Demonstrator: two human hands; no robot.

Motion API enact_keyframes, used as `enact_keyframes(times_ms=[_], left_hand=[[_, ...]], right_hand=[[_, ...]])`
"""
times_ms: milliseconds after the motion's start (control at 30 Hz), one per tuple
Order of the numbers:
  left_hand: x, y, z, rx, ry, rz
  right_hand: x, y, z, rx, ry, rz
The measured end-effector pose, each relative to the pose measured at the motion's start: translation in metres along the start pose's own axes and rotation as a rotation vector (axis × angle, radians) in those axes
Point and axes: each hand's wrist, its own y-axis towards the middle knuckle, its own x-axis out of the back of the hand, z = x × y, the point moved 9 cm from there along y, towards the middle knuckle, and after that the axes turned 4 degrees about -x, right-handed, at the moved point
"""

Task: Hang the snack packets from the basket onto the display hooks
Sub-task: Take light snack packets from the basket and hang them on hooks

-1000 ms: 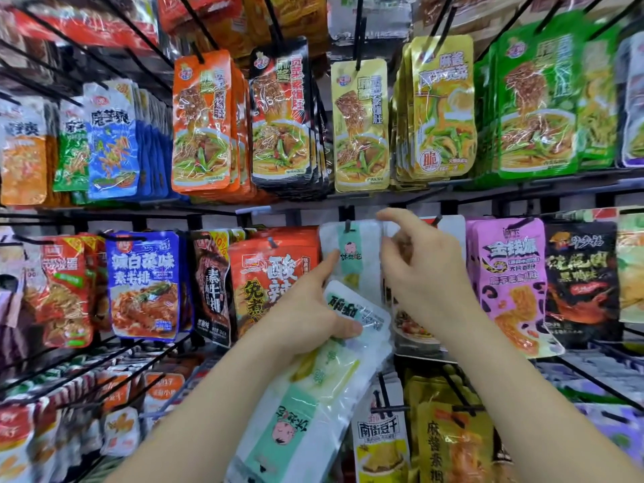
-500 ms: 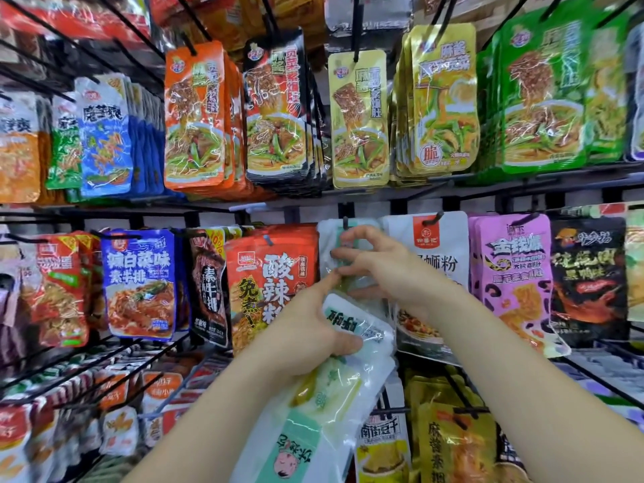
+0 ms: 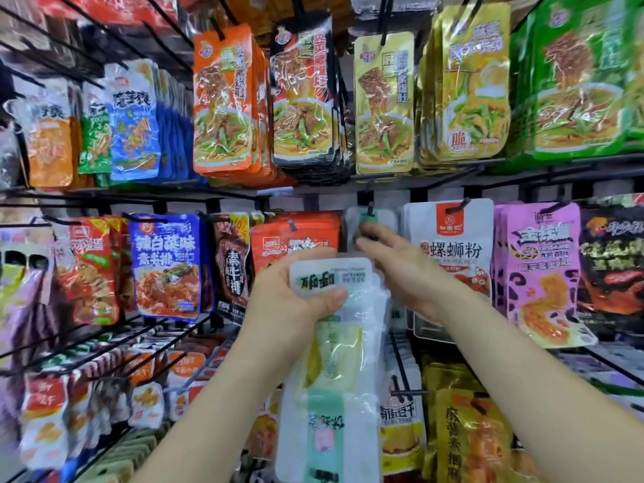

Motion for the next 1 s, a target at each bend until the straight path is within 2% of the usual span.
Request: enact_keyframes(times_ms=[100,167,267,333,433,533,667,733,800,900,933,1000], left_hand=[[0.012,-0.006,-0.003,-0.015,-0.041,-0.071],[0.019,-0.009,-0.005,-0.026,-0.071,-0.122],[0.024,-0.013,-0.007,-0.045,-0.132,-0.173],[0.023,-0.016,-0.01,-0.059,-0.175,-0.195],[0.021,-0.023,-0.015,-0.104,-0.197,-0.235],[0.02,-0.029,-0.017,-0.137,-0.183,-0.25],[0.027,-0.034,-0.01,-0.092,-0.146,-0.241],[0.039,-0.035,-0.017,-0.127,0.028,-0.203],[0.045,-0.038,-0.045,-0.323,0.415,-0.111],[0.001,-0.064,-0.075,-0.744,1.17,0.265],[-0.016,-0.073,-0.07,-0.782,1.388,0.396],[-0.033,-0.081,-0.049,-0.676,1.664,0.579]], right_hand=[[0.0,-0.027,0.009,-0.019,0.118,0.04],[-0.001,-0.056,0.016,0.025,0.087,0.077],[-0.021,-0.105,0.021,0.089,-0.024,0.249],[-0.04,-0.127,0.011,0.059,-0.079,0.328],[-0.059,-0.143,-0.003,0.019,-0.029,0.353],[-0.06,-0.143,-0.01,0.047,0.004,0.282],[-0.053,-0.143,-0.012,0.073,-0.096,0.208],[-0.051,-0.146,-0.011,0.083,-0.23,0.213],[-0.051,-0.15,-0.008,0.085,-0.387,0.256],[-0.057,-0.154,0.004,0.159,-0.775,0.32],[-0.06,-0.153,0.008,0.187,-0.922,0.319],[-0.069,-0.153,0.011,0.21,-1.156,0.331]])
